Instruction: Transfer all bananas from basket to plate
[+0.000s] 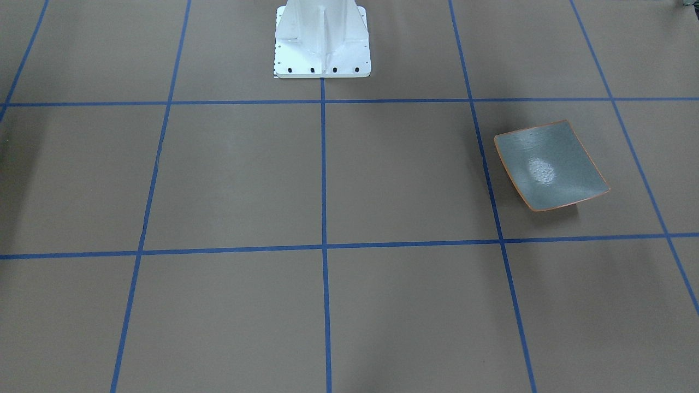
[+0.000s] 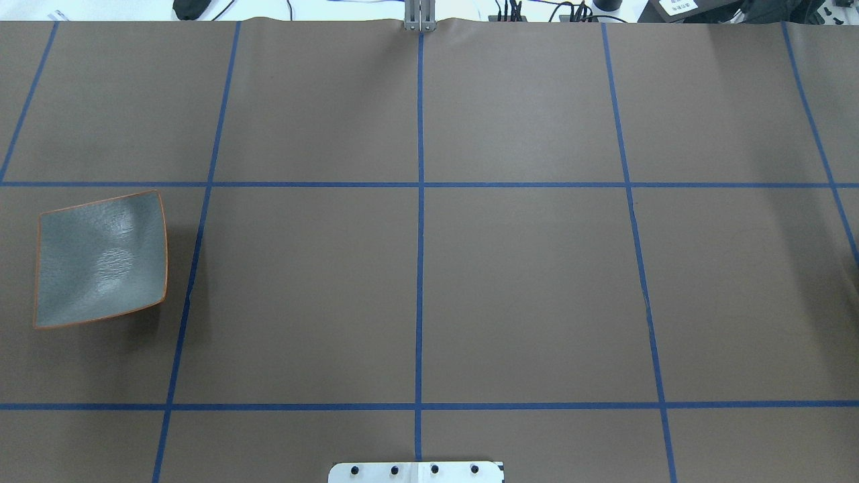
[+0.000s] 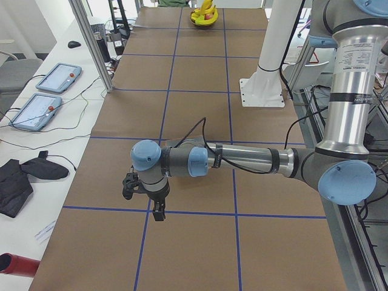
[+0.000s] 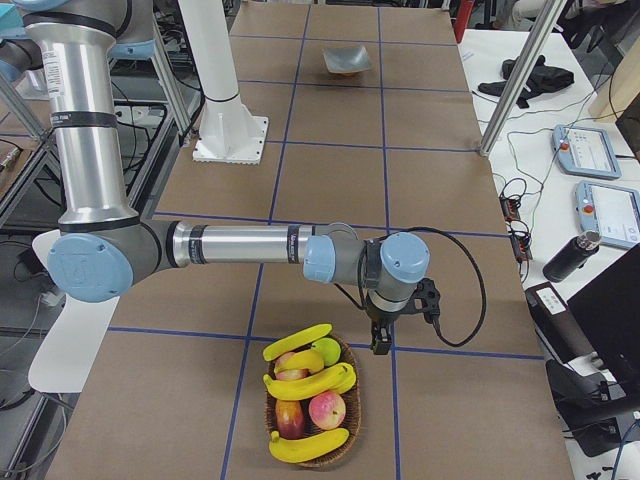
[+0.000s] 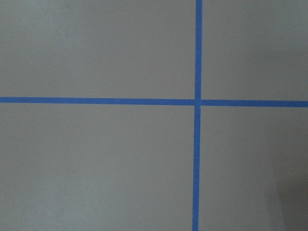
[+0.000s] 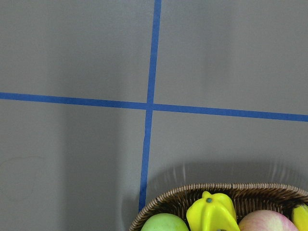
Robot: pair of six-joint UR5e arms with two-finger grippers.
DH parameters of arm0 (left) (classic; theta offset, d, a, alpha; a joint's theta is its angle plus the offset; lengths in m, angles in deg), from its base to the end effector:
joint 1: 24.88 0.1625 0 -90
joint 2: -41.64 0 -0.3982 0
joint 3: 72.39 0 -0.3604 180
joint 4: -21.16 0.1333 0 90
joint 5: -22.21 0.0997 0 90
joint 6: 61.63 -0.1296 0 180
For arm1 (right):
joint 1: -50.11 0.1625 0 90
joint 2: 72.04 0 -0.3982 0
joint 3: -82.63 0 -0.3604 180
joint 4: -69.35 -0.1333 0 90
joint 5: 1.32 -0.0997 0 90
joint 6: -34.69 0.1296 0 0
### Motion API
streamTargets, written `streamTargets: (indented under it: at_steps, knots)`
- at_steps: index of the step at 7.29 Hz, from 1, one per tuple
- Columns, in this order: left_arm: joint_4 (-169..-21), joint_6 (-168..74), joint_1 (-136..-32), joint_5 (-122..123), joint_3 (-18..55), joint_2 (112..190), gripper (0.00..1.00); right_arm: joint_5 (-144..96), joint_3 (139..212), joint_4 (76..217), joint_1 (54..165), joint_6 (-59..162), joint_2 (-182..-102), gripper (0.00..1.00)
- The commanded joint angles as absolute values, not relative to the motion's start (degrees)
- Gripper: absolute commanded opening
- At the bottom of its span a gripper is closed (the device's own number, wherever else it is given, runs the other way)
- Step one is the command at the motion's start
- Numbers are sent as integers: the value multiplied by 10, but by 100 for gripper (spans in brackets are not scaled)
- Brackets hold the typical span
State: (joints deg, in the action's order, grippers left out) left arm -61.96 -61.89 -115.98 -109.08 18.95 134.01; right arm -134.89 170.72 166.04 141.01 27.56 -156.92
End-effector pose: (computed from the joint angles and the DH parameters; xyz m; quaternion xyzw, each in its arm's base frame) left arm -0.0568 -0.4693 0.6398 -0.0217 0.3527 -0.0166 0.9353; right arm 0.0517 -0.4884 0.6387 -0.0022 -0.3720 -0.0392 0.9274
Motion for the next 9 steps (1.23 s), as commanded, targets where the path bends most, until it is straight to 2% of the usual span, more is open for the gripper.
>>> streamTargets:
  at_steps: [1,7,9]
  knots:
    - [-619,-617,-1160,-1091,191,1337,100,-1349,1708,1660,1411,276,-1565,100]
    - [-634,-608,-1158,-1095,205,1351,100,-1331,1707,1660,1411,273,-1564,100]
    - [-695,-513,-1158,-1095,209,1356,100,-1312,1725,1661,1411,291,-1557,100]
